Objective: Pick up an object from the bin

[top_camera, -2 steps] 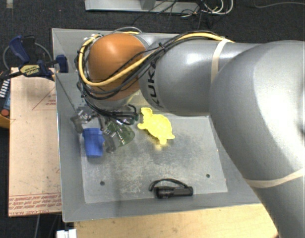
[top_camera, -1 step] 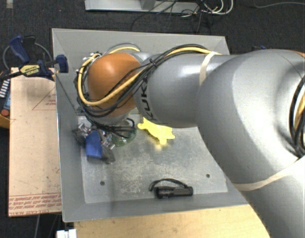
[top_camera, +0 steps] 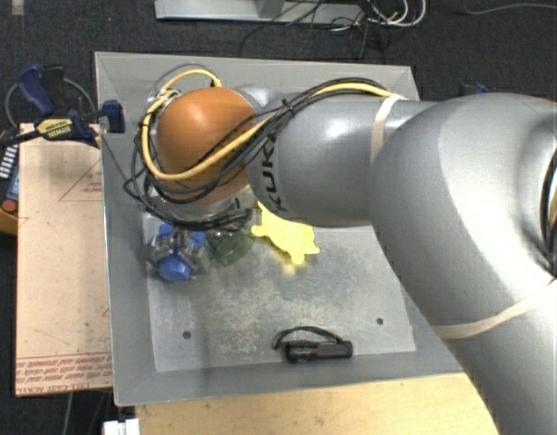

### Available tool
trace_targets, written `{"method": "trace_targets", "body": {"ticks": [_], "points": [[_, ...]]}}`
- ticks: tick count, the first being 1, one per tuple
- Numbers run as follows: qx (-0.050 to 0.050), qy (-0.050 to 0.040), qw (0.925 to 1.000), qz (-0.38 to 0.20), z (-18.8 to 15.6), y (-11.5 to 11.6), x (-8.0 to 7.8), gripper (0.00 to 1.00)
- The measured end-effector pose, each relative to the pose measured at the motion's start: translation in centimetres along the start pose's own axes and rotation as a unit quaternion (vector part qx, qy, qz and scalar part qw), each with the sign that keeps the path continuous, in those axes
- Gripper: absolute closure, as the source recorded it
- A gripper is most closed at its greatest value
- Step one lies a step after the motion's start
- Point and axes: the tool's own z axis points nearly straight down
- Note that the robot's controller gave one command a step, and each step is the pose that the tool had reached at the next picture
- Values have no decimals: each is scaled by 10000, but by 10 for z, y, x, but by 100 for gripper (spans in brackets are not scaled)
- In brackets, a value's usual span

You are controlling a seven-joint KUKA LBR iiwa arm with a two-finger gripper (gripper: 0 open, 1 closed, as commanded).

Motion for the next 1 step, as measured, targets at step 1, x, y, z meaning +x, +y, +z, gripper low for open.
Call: {"method": "trace_targets", "body": {"ticks": [1], "points": [[-6, -2, 10000, 6, 0, 0, 0, 100]]}}
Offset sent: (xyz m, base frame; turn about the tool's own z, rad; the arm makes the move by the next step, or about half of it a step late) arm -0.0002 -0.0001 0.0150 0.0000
